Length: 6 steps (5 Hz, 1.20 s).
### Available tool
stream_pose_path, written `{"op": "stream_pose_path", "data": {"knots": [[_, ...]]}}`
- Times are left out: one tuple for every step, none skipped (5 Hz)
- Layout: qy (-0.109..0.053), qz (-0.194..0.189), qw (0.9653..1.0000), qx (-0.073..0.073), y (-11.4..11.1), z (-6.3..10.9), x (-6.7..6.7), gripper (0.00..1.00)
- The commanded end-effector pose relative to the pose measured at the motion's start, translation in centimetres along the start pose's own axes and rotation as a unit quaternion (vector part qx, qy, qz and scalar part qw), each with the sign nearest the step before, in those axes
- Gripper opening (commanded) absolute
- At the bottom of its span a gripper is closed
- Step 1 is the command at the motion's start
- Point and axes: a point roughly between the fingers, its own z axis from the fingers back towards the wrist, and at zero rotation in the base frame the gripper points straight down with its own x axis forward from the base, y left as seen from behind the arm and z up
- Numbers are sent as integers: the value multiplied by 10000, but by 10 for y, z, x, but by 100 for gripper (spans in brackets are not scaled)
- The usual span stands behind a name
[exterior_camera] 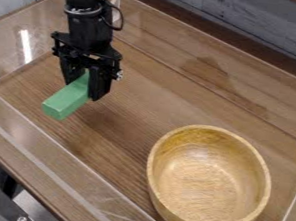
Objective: Remove the green block from inside the brown bowl and put it on the table
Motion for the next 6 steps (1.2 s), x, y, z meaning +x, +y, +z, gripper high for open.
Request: {"op": "stream_pose_path", "data": {"knots": [[-206, -52, 9997, 72, 5, 5, 10, 0], [-208, -52, 9997, 72, 9, 3, 16, 0], [-197, -64, 9998, 62, 11, 1, 21, 0], [-187, -73, 9998, 48, 14, -1, 26, 0], [-157, -74, 9998, 31, 17, -3, 30, 0], [-120, -76, 9999, 12, 20, -5, 32, 0]]}}
